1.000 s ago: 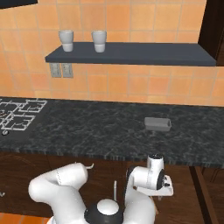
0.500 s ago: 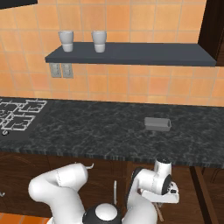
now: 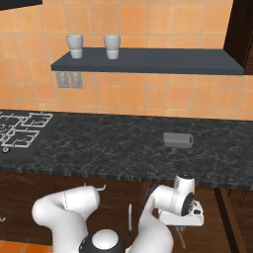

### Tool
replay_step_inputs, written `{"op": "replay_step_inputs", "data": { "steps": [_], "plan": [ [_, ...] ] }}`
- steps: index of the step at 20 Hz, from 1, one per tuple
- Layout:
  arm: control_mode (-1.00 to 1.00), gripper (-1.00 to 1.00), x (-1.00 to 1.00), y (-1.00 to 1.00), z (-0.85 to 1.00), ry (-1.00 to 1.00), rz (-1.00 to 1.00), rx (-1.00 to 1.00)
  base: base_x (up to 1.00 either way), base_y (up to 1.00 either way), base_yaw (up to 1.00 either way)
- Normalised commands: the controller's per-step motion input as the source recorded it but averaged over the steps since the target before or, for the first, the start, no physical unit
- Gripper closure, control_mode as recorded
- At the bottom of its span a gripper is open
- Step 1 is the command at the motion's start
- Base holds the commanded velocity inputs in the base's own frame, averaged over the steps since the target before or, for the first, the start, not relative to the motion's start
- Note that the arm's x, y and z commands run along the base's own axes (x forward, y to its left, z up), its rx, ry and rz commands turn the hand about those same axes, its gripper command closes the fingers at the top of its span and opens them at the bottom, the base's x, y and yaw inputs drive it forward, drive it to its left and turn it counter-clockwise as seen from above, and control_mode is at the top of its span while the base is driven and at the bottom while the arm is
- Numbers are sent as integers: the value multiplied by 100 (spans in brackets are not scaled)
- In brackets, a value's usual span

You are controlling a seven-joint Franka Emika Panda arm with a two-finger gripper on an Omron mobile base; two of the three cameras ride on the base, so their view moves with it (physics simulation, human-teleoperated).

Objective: Pick the wooden spoon from the drawer and place it on the counter.

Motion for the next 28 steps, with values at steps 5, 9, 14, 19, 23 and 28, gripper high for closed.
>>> {"op": "replay_step_inputs", "data": {
  "steps": [5, 9, 14, 19, 23, 28],
  "plan": [
    [-100, 100, -15, 0, 100, 0, 0, 0, 0, 0, 0],
    [-100, 100, -3, 10, 100, -5, 5, 0, 0, 0, 0],
    [-100, 100, 14, 44, 100, -15, 14, -2, 0, 0, 0],
    [-100, 100, 90, 79, 100, -19, 20, 0, 0, 0, 0],
    [-100, 100, 100, 96, 91, -14, 16, 0, 0, 0, 0],
    [-100, 100, 100, 73, 3, -3, 6, -3, 0, 0, 0]
  ]
}}
